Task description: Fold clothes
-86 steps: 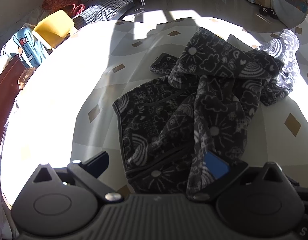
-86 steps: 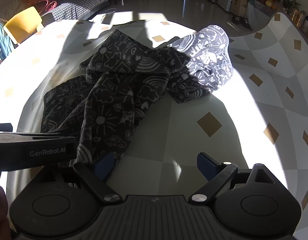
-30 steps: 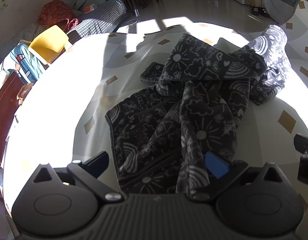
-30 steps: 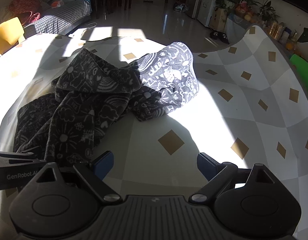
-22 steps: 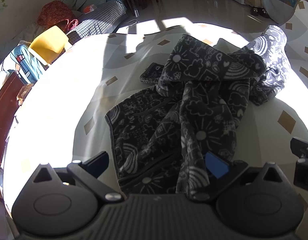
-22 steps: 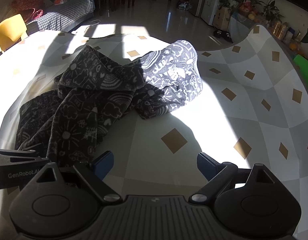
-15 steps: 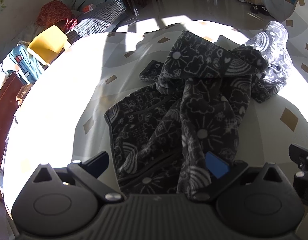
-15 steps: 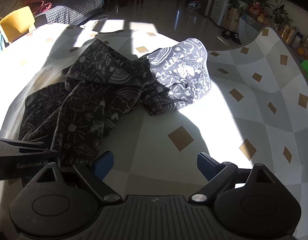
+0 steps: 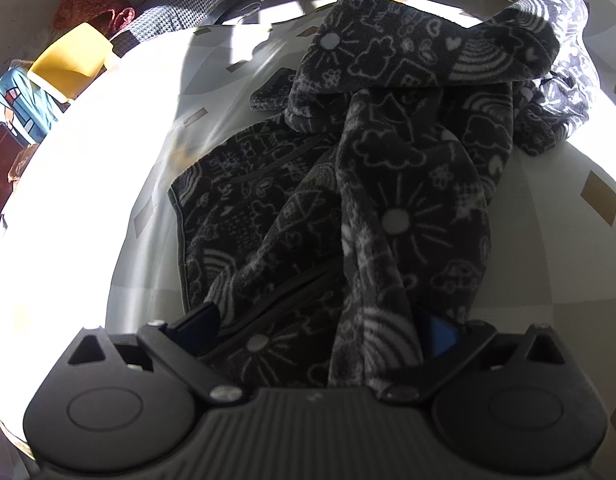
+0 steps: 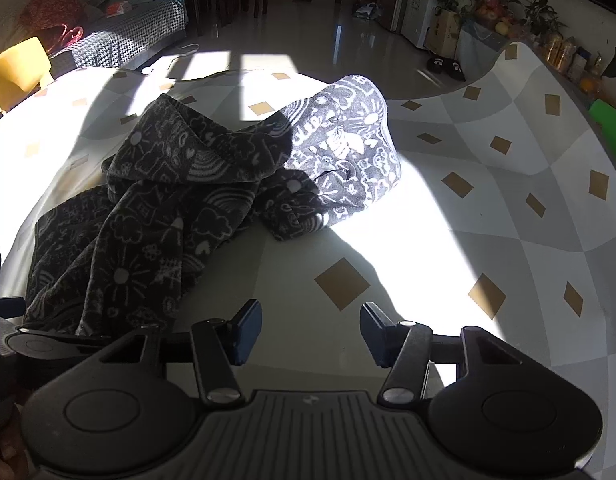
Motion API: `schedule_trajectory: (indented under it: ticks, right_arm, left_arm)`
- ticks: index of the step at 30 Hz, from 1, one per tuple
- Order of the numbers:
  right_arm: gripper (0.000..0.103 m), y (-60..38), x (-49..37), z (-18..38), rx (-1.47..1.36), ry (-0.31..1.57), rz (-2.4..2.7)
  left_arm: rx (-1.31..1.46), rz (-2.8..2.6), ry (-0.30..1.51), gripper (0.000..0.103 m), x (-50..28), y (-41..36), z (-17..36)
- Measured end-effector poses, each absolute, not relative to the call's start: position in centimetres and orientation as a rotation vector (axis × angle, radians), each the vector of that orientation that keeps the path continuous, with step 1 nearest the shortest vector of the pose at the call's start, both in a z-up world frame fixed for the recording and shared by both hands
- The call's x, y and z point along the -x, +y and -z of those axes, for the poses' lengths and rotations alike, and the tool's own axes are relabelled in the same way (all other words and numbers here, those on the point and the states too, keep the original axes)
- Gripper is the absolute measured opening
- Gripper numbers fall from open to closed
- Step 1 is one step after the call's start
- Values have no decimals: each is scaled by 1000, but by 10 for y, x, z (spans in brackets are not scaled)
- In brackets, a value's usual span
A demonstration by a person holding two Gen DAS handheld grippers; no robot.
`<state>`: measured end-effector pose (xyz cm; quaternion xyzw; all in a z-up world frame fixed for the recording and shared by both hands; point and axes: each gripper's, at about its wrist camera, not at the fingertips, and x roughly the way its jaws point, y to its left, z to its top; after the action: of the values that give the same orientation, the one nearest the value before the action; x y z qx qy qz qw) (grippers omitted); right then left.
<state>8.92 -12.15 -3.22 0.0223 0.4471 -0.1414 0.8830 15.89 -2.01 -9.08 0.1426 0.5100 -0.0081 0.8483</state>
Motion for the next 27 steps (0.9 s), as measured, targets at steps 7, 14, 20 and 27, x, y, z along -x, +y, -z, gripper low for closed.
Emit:
schedule_trajectory:
  ticks: [7,14,20,27]
  right_arm:
    - [25,-119,-88,46,-69,970,253]
    - [21,-114,-89,61,-63,1030,212]
    - [21,-111,-91,63,-45,1050,200]
    - [21,-110,-97,58,-35,1054,177]
  left_arm:
    - [-270,48,1080,85,-152,-13,99]
    - [-251,75,1132,85,-139,2,106]
    - [-233,60,1152,93,-126,17,111]
    - [-251,74,1151,95,-109,23,113]
